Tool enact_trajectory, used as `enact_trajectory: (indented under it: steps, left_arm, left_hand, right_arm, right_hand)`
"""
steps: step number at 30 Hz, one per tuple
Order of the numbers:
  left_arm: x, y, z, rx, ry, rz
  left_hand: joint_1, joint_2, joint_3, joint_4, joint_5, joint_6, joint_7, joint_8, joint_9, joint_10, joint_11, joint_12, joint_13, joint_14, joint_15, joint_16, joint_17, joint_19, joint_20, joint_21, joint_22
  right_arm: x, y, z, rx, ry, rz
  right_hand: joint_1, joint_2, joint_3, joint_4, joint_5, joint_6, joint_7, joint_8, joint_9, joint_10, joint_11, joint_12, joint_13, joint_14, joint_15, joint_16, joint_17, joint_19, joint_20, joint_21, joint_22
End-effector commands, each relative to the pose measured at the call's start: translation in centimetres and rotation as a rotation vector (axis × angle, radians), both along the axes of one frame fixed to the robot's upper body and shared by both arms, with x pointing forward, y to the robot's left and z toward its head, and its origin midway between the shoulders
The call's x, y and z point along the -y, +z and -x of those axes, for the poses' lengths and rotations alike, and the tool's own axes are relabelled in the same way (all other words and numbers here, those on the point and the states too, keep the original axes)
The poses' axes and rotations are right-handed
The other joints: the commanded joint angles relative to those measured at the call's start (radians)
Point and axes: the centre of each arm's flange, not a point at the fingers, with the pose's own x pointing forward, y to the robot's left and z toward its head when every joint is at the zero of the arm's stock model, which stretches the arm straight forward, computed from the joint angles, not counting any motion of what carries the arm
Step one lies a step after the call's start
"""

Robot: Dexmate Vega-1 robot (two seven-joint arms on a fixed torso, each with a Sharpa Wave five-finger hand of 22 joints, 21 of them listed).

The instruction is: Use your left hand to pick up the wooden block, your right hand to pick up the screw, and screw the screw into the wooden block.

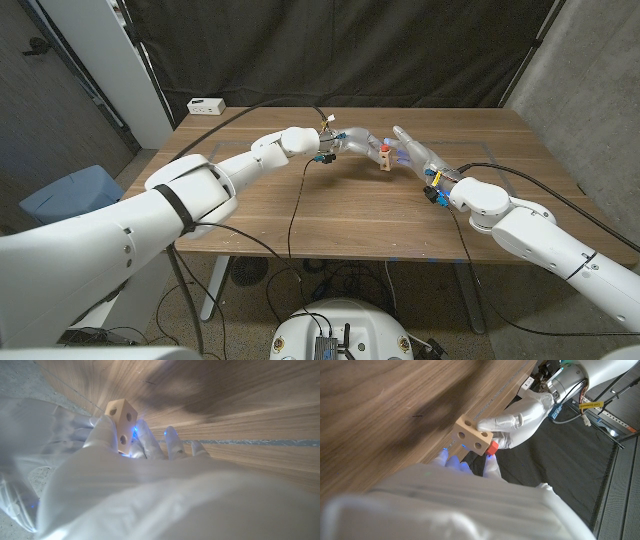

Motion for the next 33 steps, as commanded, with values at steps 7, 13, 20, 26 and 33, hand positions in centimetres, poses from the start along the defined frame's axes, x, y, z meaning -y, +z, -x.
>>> enact_trajectory:
  steps: [7, 13, 20, 26, 33]
  left_arm:
    - [0.13, -0.14, -0.08, -0.004, 0.000, -0.002]
    - [0.08, -0.14, -0.08, -0.005, 0.000, -0.002]
    - [0.07, -0.15, -0.03, -0.004, -0.003, -0.001]
    - [0.05, -0.09, 0.03, -0.002, -0.005, -0.002]
    - [0.07, -0.11, 0.08, -0.002, -0.008, -0.003]
  left_hand:
    - [-0.003, 0.001, 0.006, 0.004, 0.007, 0.006, -0.003, 0.008, 0.004, 0.007, 0.004, -0.001, 0.006, 0.005, 0.006, 0.000, 0.003, 0.008, -0.001, 0.005, 0.002]
    - [-0.003, 0.001, 0.006, 0.005, 0.007, 0.007, -0.002, 0.009, 0.004, 0.007, 0.004, -0.002, 0.006, 0.005, 0.007, 0.000, 0.003, 0.009, -0.001, 0.005, 0.002]
    - [-0.003, 0.002, 0.006, 0.004, 0.007, 0.005, -0.002, 0.008, 0.004, 0.007, 0.003, -0.002, 0.006, 0.005, 0.007, 0.000, 0.003, 0.009, -0.001, 0.005, 0.002]
    - [-0.003, 0.001, 0.006, 0.004, 0.007, 0.004, -0.003, 0.008, 0.004, 0.007, 0.003, -0.002, 0.005, 0.006, 0.006, 0.001, 0.003, 0.010, -0.001, 0.005, 0.002]
    - [-0.002, 0.001, 0.007, 0.004, 0.007, 0.006, -0.003, 0.009, 0.004, 0.006, 0.003, -0.002, 0.005, 0.005, 0.006, 0.000, 0.003, 0.010, -0.001, 0.005, 0.002]
  right_arm:
    - [0.07, 0.47, 0.14, 0.031, -0.007, -0.019]
    - [0.11, 0.51, 0.09, 0.031, -0.009, -0.024]
    - [0.21, 0.44, -0.11, 0.025, -0.012, -0.024]
    - [0.25, 0.27, -0.38, 0.013, -0.014, -0.026]
    - [0.27, 0.08, -0.49, 0.004, -0.016, -0.026]
  right_hand:
    - [0.009, 0.003, -0.002, 0.006, 0.006, 0.011, 0.000, 0.006, 0.002, -0.115, -0.008, 0.004, 0.002, -0.153, -0.002, 0.004, 0.002, -0.003, 0.006, 0.005, 0.002]
    - [0.010, 0.003, -0.002, 0.007, 0.006, 0.011, 0.000, 0.006, 0.002, -0.112, -0.007, 0.006, 0.002, -0.151, -0.002, 0.005, 0.002, -0.002, 0.006, 0.006, 0.002]
    - [0.011, 0.003, -0.003, 0.007, 0.007, 0.011, -0.001, 0.006, 0.002, -0.111, -0.007, 0.006, 0.002, -0.151, -0.002, 0.005, 0.002, -0.002, 0.007, 0.006, 0.002]
    - [0.011, 0.003, -0.003, 0.007, 0.007, 0.010, -0.001, 0.006, 0.002, -0.111, -0.008, 0.006, 0.002, -0.151, -0.001, 0.005, 0.002, -0.002, 0.007, 0.006, 0.002]
    - [0.012, 0.003, -0.004, 0.008, 0.007, 0.009, -0.001, 0.005, 0.002, -0.112, -0.007, 0.006, 0.002, -0.151, -0.002, 0.005, 0.002, -0.002, 0.008, 0.006, 0.002]
